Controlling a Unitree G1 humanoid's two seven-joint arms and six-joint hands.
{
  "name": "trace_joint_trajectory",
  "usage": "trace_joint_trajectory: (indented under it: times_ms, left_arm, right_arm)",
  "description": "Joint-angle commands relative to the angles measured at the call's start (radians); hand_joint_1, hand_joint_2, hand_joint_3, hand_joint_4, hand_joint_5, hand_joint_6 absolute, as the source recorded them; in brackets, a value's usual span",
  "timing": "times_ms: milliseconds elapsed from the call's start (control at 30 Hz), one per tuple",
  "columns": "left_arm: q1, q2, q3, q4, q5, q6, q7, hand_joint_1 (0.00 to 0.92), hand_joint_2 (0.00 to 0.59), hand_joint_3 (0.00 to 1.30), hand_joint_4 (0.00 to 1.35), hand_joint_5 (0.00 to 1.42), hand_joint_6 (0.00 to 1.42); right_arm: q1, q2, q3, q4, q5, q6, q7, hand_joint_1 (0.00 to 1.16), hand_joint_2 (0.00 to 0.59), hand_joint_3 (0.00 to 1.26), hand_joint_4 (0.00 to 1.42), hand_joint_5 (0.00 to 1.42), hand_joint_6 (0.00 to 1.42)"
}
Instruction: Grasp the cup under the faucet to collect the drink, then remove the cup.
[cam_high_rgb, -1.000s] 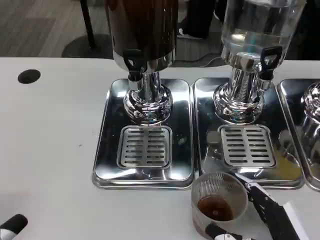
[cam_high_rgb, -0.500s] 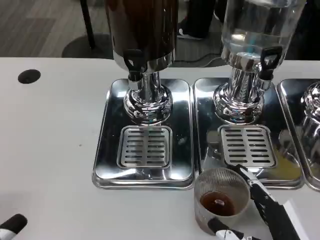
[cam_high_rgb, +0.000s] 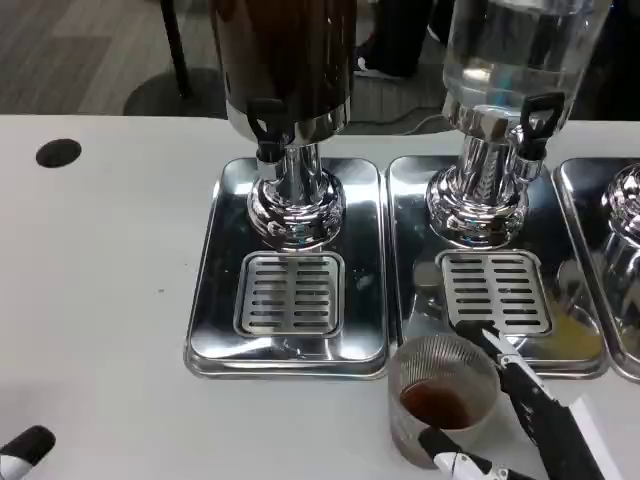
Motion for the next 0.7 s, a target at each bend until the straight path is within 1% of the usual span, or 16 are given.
trace_joint_trajectory:
  times_ms: [33,233,367,533,700]
  left_arm:
    - [-0.005,0.006,-0.008,-0.006,-0.004,0.012,-0.009,0.000,0.045,0.00,0.00,0.00,0.00]
    - [-0.008,0.006,-0.013,-0.008,-0.003,0.017,-0.010,0.000,0.045,0.00,0.00,0.00,0.00]
    - [-0.013,0.007,-0.018,-0.007,-0.002,0.020,-0.012,0.000,0.045,0.00,0.00,0.00,0.00]
    - [-0.015,0.005,-0.021,-0.007,0.000,0.021,-0.012,0.000,0.045,0.00,0.00,0.00,0.00]
    - [-0.012,0.002,-0.022,-0.010,-0.001,0.020,-0.010,0.000,0.045,0.00,0.00,0.00,0.00]
  right_arm:
    - [-0.006,-0.009,-0.007,-0.014,0.021,-0.037,0.004,0.76,0.208,0.16,0.05,0.13,0.10]
    - [-0.006,-0.012,-0.006,-0.004,0.054,-0.039,0.024,0.75,0.210,0.13,0.03,0.11,0.09]
    - [-0.003,-0.012,-0.015,0.003,0.095,-0.043,0.039,0.72,0.217,0.12,0.02,0.11,0.09]
    - [0.000,-0.017,-0.041,-0.025,0.137,-0.043,0.054,0.71,0.221,0.12,0.02,0.11,0.09]
    - [-0.026,-0.038,-0.090,-0.039,0.160,-0.030,0.068,0.70,0.243,0.16,0.06,0.12,0.09]
